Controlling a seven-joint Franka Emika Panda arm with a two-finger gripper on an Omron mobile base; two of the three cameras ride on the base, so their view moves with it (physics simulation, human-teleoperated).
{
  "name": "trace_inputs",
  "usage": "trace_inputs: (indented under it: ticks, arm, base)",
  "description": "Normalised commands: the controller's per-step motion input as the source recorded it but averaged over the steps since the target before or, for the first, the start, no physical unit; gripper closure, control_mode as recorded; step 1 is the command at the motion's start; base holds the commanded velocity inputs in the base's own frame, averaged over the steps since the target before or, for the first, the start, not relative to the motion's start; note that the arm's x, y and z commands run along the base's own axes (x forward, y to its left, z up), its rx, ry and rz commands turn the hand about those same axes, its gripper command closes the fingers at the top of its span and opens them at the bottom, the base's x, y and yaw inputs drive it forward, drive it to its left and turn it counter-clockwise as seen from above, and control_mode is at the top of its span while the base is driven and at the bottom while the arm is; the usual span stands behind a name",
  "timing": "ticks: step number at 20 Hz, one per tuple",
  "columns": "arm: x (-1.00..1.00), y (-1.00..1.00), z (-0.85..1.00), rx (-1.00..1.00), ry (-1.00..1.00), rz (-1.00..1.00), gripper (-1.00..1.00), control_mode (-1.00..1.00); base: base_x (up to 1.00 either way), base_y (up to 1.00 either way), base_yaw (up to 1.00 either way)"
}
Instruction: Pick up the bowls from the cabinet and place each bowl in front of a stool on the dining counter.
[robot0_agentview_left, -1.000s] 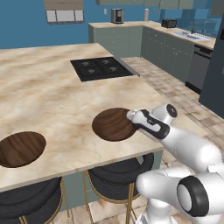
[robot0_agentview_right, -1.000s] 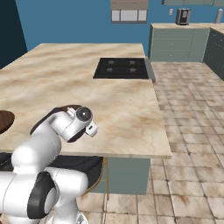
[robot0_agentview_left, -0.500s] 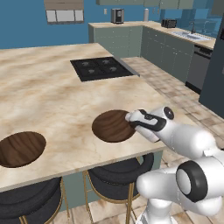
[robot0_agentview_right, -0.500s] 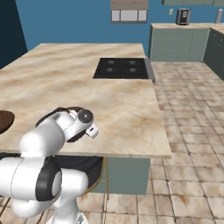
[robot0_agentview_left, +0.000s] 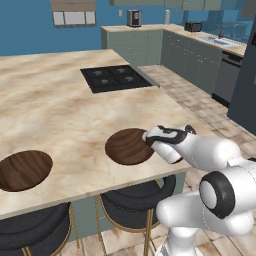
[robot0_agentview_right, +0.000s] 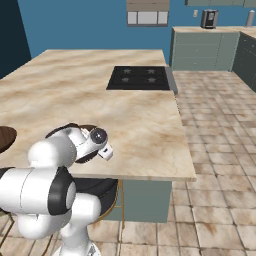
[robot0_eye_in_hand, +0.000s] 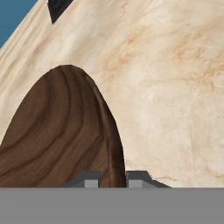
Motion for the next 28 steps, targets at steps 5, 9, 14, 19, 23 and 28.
trace_inputs:
  ticks: [5,9,14,19,23,28]
  arm:
    - [0.31,0.00,-0.19,0.00,0.00,-0.04,1.00,-1.00]
    - [0.31,0.00,-0.21,0.00,0.00,-0.04,1.00,-1.00]
    - [0.05,0.00,-0.24,0.00,0.00,-0.01,1.00,-1.00]
    - [0.00,0.00,-0.29,0.00,0.00,0.00,1.00,-1.00]
    - [0.13,0.00,-0.19,0.00,0.00,-0.01,1.00,-1.00]
    - [0.28,0.00,-0.14,0.00,0.00,-0.04,1.00,-1.00]
  base:
    - [0.00,0.00,0.00]
    - [0.00,0.00,0.00]
    - [0.00,0.00,0.00]
    - [0.00,0.00,0.00]
    - [0.00,0.00,0.00]
    - [0.00,0.00,0.00]
